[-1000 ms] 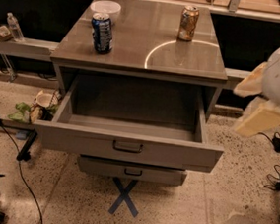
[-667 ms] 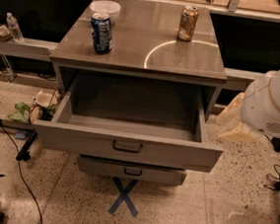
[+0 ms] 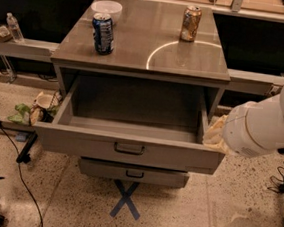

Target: Close top drawer

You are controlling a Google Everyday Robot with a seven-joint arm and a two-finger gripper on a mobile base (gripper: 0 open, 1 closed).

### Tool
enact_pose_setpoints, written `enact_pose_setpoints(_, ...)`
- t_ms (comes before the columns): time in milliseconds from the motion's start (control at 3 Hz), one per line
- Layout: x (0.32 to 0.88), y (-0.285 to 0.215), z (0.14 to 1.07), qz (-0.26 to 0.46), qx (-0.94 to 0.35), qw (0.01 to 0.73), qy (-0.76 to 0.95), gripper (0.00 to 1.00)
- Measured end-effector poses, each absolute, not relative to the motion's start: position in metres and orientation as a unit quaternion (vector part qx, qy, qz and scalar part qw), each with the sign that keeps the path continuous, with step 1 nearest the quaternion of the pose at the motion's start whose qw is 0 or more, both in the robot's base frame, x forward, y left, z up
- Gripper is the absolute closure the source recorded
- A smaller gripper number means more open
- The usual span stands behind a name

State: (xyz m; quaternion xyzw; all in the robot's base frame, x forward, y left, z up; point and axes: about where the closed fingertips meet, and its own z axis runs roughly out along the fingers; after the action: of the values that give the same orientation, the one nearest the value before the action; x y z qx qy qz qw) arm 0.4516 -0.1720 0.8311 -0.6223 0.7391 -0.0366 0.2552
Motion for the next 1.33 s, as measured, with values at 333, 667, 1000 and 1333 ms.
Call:
enact_pose_setpoints(333, 0.451, -0.172, 0.831, -0.036, -0.623, 0.255, 0.739, 1.0)
enact_pose_setpoints(667, 0.45, -0.162, 0.805, -0.014, -0.622, 0.266, 0.737, 1.0)
enact_pose_setpoints(1000, 0.449, -0.147, 0.763, 0.018, -0.617, 0.288, 0.732, 1.0)
enact_pose_setpoints(1333, 0.449, -0.134, 0.733, 0.031, -0.613, 0.307, 0.728, 1.0)
